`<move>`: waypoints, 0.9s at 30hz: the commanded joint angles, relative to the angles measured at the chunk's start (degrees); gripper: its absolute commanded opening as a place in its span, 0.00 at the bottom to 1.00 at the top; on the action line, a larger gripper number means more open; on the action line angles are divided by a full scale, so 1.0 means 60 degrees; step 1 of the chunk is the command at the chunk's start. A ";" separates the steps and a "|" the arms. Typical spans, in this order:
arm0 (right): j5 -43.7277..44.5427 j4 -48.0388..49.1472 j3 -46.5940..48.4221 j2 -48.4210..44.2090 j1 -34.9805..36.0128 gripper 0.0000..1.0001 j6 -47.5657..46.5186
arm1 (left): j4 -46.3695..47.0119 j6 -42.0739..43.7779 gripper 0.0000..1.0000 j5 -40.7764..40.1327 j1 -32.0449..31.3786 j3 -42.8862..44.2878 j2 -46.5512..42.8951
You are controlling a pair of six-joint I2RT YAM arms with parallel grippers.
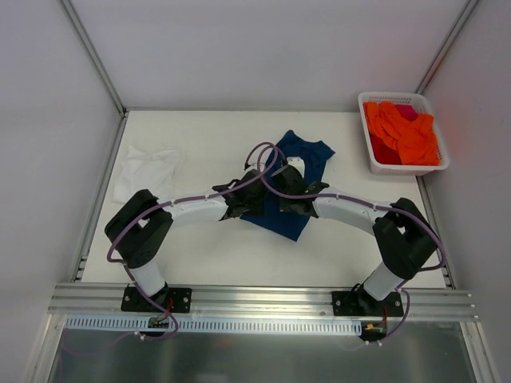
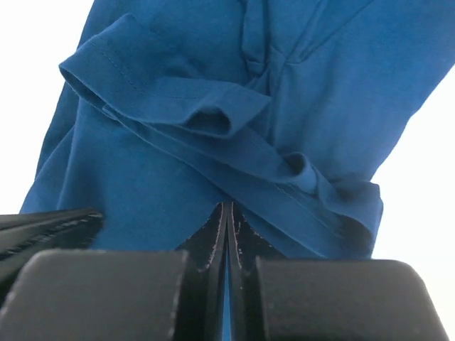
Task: Fold and stack the t-shirts
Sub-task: Fold the folded rectangular tshirt in 1/3 of the way
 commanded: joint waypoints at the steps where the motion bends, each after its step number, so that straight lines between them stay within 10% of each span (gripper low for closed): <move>1: -0.0171 0.0495 0.0481 0.0226 0.0005 0.00 0.0244 | 0.0714 -0.0376 0.00 0.0454 -0.0084 -0.0199 0.0314; 27: 0.1148 -0.1057 0.5825 0.3859 -0.2148 0.00 -0.2260 | 0.1506 -0.1357 0.00 0.0440 -0.0406 -0.2645 -0.0724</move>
